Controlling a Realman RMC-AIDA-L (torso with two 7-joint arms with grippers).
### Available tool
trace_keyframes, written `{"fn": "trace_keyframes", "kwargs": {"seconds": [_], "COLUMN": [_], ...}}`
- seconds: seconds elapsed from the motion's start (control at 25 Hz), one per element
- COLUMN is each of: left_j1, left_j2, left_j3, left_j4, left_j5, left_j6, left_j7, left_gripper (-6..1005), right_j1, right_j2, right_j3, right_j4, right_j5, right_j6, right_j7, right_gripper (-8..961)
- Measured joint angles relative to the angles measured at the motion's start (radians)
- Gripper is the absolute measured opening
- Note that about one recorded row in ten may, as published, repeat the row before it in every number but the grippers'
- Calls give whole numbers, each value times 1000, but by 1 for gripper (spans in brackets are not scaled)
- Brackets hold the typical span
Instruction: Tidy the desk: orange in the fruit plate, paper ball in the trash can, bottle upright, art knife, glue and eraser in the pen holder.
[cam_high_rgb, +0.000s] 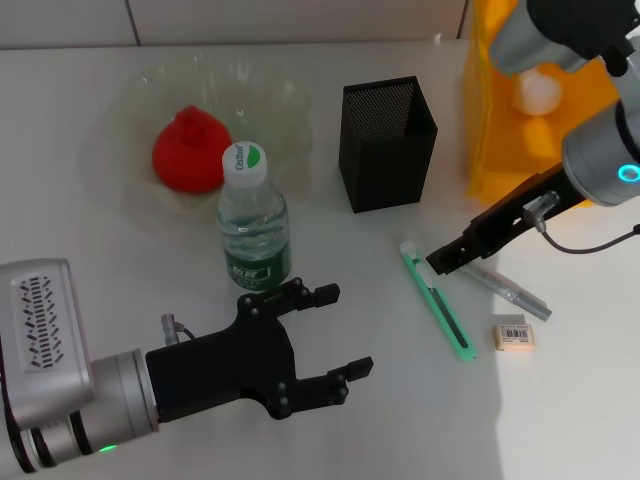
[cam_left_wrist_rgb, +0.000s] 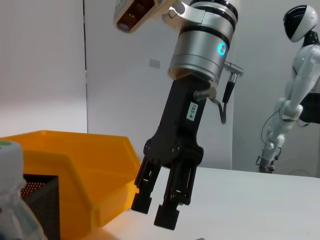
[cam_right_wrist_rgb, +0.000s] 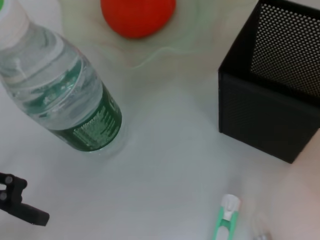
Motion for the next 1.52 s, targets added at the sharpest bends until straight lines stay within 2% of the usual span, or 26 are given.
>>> {"fn": "trace_keyframes", "kwargs": {"seconds": [0.2,0.8,1.52], "left_j1": [0,4,17], "left_j2": [0,0,6], "left_j3": [1,2,-12], "left_j4": [-9,-14,-50], "left_j5": [0,0,0], "left_j6": [0,1,1], "left_j7": [1,2,10], "left_gripper": [795,795,796], "right_j1": [11,30,41], "right_j2": [1,2,2], "right_j3": [-52,-92,-125], "right_j4": [65,147,182], "right_j5": [1,1,24], "right_j6": [66,139,167], "right_j7": [10,2,2], "right_gripper": [788,787,786]}}
